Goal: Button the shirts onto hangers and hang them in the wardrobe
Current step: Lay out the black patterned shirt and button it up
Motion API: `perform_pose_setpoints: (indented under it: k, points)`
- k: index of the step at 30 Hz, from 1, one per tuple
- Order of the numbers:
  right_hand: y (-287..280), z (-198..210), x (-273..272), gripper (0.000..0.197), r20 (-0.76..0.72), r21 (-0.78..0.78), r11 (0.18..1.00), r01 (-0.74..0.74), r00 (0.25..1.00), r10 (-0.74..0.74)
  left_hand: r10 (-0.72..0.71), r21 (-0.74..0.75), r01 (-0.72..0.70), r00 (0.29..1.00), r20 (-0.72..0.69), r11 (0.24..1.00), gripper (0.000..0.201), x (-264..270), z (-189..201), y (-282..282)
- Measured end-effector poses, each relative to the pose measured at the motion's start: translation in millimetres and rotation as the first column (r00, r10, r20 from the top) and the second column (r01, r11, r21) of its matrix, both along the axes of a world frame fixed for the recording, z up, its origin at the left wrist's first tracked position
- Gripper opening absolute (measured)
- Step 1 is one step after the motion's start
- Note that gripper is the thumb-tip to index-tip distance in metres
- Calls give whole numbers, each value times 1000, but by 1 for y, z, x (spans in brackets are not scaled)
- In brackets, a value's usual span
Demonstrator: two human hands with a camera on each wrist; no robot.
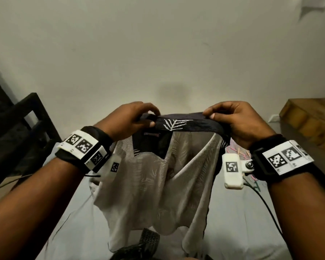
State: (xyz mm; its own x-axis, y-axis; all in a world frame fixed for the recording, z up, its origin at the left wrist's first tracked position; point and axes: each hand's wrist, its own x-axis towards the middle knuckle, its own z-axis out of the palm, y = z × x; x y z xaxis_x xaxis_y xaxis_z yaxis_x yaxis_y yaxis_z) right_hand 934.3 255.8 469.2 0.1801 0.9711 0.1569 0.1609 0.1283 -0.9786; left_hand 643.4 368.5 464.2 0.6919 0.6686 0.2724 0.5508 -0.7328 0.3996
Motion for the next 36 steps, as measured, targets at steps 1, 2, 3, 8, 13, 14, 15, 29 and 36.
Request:
perform_pose_setpoints:
  k: [1,2,3,8,13,14,15,29,36]
  points:
    - [-2,3,5,14,37,-1,1000,-11,999,11,6,53,-4,999,-38,999,25,5,0,0]
    - [-5,6,9,12,93,-1,1000,-23,995,23,16,106,-9,998,-61,994,24,11,0,0]
    - [-8,9,11,15,165,-5,999,-32,986,33,26,151,-15,997,-67,988,23,15,1,-1]
    - [-21,22,22,27,680,37,999,26,732,-44,97,235,-100,995,22,967,27,38,10,0]
    - [-13,20,47,18,775,239,951,197,551,-309,86,180,-93,995,46,979,23,63,13,-3]
    - [-12,22,53,17,769,269,940,211,540,-342,78,151,-84,996,42,985,21,67,12,-2]
    - [-11,25,57,16,762,293,932,214,536,-363,75,116,-77,997,24,990,20,69,9,-2]
    - [-2,22,75,20,805,459,824,332,238,-544,338,36,-341,938,77,939,21,97,-106,-1]
    - [-9,5,99,27,851,436,804,404,106,-515,387,-30,-388,907,166,921,7,91,-129,11]
